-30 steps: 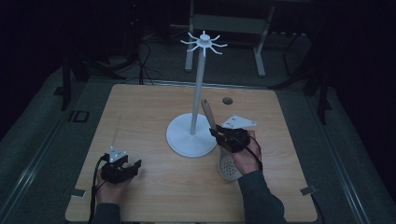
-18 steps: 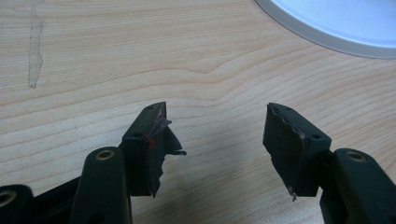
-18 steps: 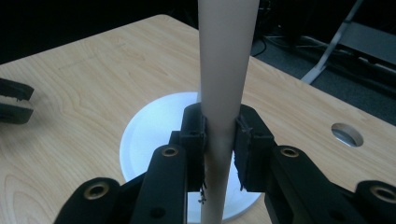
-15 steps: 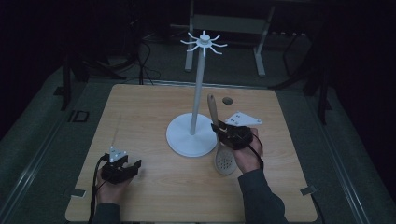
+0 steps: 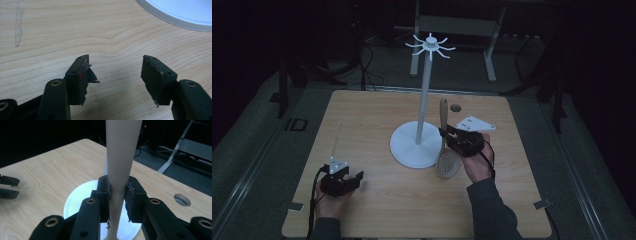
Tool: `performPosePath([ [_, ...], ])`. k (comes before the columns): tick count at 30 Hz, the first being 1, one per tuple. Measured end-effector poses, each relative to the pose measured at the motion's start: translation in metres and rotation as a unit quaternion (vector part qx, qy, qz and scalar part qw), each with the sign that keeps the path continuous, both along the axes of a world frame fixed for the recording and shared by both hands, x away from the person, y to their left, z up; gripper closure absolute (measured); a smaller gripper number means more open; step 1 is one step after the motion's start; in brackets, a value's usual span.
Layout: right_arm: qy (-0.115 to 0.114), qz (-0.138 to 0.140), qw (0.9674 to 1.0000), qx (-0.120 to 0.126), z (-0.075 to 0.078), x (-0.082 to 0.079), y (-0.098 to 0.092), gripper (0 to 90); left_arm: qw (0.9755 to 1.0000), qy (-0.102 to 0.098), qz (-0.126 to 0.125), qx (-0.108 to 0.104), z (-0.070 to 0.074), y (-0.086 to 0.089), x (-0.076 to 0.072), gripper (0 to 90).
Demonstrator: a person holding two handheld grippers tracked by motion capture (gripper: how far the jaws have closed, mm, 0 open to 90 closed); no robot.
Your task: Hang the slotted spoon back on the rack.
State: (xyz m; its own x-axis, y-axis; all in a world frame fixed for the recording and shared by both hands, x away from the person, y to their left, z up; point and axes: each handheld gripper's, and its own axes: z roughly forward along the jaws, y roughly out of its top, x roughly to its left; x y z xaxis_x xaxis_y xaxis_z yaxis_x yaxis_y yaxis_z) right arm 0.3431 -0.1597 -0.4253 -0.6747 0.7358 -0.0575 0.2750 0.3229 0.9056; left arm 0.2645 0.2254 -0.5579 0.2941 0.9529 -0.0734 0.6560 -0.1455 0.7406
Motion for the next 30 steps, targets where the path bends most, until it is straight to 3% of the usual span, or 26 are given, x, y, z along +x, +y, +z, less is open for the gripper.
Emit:
performPosePath([
  [30, -0.02, -0.007, 0.9989, 0.041, 0.026, 0.007, 0.0, 75.0, 1.0, -0.001, 0.002, -0.001, 0.001, 0.001, 0.0, 40.2],
])
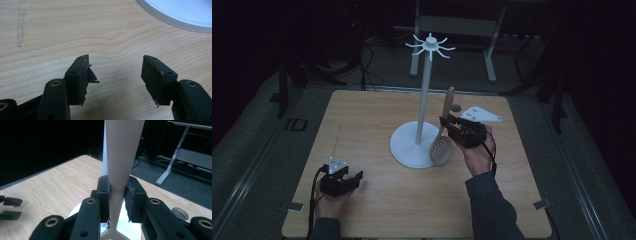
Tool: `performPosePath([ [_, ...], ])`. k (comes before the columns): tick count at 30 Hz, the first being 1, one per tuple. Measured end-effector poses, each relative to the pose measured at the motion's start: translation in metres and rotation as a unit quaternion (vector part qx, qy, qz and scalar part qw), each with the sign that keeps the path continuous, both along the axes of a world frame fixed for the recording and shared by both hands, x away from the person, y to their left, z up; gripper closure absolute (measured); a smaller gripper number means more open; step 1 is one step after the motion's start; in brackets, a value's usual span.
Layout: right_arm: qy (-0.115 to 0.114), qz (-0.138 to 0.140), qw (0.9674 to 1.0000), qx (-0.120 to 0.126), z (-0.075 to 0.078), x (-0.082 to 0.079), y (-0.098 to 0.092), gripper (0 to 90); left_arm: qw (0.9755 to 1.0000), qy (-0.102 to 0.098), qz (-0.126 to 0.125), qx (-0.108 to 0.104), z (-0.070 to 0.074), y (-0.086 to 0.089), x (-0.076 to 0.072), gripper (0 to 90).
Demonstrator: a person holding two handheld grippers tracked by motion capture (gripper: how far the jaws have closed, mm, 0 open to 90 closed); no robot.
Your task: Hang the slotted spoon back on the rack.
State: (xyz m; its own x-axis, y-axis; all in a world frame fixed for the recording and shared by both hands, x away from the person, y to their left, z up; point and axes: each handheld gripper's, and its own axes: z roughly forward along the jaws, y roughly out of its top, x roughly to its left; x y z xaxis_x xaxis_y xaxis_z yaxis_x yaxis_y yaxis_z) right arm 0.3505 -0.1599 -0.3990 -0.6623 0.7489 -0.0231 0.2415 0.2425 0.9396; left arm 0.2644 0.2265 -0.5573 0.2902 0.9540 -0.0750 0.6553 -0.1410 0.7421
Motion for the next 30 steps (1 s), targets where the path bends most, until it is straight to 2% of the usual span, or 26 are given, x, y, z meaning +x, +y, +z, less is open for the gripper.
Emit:
performPosePath([
  [12, -0.009, -0.004, 0.9998, 0.018, 0.016, 0.004, 0.001, 75.0, 1.0, -0.001, 0.001, -0.001, 0.0, 0.0, 0.0, 40.0],
  [30, -0.023, -0.007, 0.9993, 0.03, 0.042, 0.007, 0.008, 75.0, 1.0, 0.0, 0.001, -0.001, 0.0, 0.0, 0.0, 40.0],
])
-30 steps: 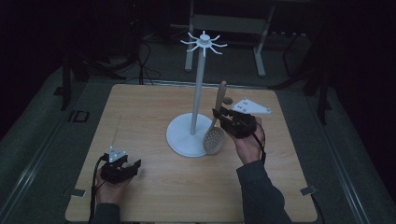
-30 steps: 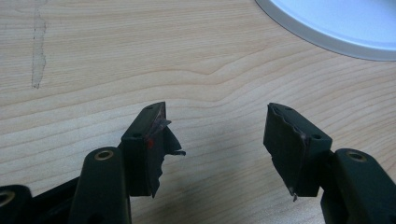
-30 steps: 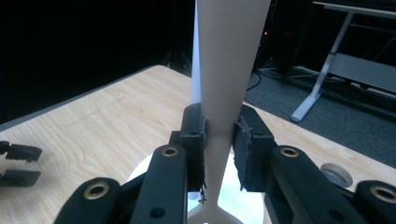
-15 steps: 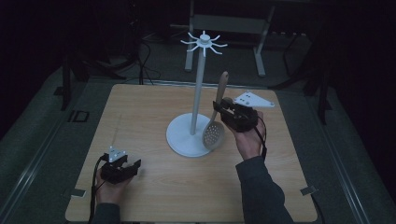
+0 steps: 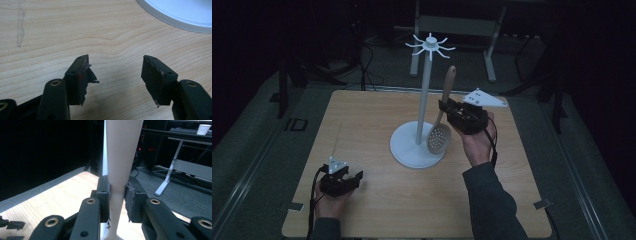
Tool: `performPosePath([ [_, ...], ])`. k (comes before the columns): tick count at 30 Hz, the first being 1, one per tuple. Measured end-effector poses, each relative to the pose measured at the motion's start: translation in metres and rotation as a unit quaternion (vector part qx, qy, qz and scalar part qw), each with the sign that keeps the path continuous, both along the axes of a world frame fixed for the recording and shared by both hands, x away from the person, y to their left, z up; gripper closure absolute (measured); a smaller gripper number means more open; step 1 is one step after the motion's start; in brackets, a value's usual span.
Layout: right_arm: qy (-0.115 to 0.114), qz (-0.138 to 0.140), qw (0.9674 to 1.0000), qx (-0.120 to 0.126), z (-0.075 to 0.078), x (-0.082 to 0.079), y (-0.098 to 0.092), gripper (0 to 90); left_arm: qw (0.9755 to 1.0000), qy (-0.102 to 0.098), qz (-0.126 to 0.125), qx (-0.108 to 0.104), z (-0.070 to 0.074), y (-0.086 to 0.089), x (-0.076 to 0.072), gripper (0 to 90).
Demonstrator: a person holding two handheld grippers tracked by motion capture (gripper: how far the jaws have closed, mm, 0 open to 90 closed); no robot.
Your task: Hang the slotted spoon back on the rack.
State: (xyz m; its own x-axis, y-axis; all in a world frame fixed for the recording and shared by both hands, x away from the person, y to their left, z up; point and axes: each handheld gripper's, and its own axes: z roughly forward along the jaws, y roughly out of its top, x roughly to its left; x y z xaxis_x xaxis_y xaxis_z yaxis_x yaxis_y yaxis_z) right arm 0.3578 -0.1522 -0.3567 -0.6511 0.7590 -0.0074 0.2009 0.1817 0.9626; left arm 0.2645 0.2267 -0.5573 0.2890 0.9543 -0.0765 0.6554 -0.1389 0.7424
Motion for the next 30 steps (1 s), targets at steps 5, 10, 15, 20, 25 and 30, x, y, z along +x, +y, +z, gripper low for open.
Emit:
performPosePath([
  [5, -0.002, -0.004, 1.0, -0.002, 0.007, 0.005, 0.0, 75.0, 1.0, 0.0, 0.0, 0.0, 0.0, 0.0, 0.0, 40.0],
  [10, 0.001, -0.006, 1.0, -0.002, 0.011, 0.008, 0.0, 75.0, 1.0, 0.0, 0.0, -0.001, 0.0, 0.0, 0.0, 40.0],
  [15, -0.002, -0.005, 1.0, -0.003, 0.015, 0.009, 0.002, 75.0, 1.0, 0.0, 0.001, -0.001, 0.0, 0.0, 0.0, 40.0],
  [20, -0.002, -0.008, 1.0, -0.002, 0.019, 0.011, 0.003, 75.0, 1.0, -0.001, 0.001, -0.002, 0.0, 0.001, 0.0, 40.0],
  [25, 0.001, -0.008, 1.0, -0.005, 0.02, 0.014, 0.003, 75.0, 1.0, -0.001, 0.001, -0.003, 0.0, 0.001, 0.0, 40.0],
  [30, 0.004, -0.007, 0.9999, -0.008, 0.022, 0.016, 0.007, 75.0, 1.0, -0.002, 0.001, -0.003, 0.0, 0.001, 0.0, 40.0],
])
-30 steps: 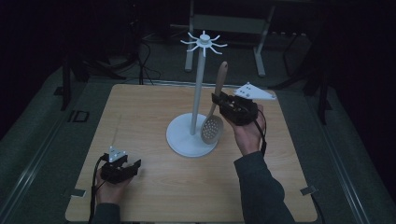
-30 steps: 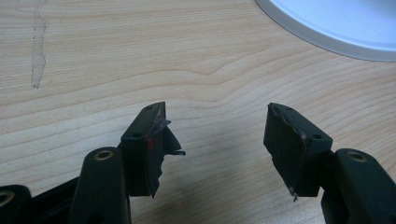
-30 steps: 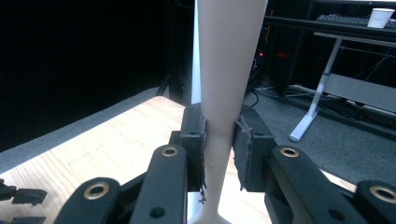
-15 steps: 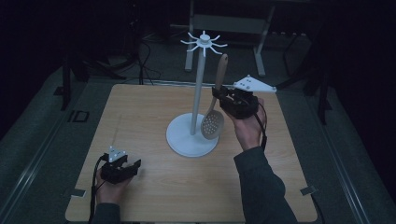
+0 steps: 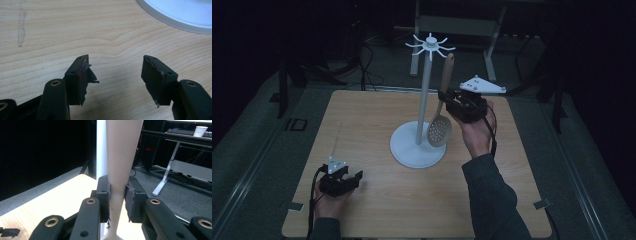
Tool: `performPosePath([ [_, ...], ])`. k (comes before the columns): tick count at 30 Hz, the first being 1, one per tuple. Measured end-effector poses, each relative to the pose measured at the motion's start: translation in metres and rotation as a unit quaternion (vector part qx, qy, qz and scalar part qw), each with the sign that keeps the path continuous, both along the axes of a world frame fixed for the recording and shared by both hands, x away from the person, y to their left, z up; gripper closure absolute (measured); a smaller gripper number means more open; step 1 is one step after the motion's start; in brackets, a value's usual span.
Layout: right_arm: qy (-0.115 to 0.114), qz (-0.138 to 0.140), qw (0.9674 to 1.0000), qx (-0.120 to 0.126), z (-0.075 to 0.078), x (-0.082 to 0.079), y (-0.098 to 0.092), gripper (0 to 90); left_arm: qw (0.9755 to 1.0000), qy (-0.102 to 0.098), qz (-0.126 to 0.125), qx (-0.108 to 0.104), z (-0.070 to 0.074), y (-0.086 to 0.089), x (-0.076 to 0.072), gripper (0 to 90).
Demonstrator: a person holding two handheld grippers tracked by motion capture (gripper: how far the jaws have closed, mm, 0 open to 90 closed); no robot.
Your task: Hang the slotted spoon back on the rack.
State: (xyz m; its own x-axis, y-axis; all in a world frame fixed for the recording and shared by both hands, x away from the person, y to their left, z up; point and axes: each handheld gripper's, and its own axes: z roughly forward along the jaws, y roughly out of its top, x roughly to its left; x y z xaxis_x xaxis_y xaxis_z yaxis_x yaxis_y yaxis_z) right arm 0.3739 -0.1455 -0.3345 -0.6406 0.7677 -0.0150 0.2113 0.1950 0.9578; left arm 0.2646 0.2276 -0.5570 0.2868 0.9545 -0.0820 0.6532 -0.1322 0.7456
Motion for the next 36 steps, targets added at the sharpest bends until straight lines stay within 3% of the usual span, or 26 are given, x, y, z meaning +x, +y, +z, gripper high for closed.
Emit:
performPosePath([
  [36, 0.018, 0.005, 0.9998, -0.012, 0.001, 0.014, 0.018, 74.8, 1.0, 0.001, 0.002, 0.0, 0.0, 0.001, 0.0, 39.9],
])
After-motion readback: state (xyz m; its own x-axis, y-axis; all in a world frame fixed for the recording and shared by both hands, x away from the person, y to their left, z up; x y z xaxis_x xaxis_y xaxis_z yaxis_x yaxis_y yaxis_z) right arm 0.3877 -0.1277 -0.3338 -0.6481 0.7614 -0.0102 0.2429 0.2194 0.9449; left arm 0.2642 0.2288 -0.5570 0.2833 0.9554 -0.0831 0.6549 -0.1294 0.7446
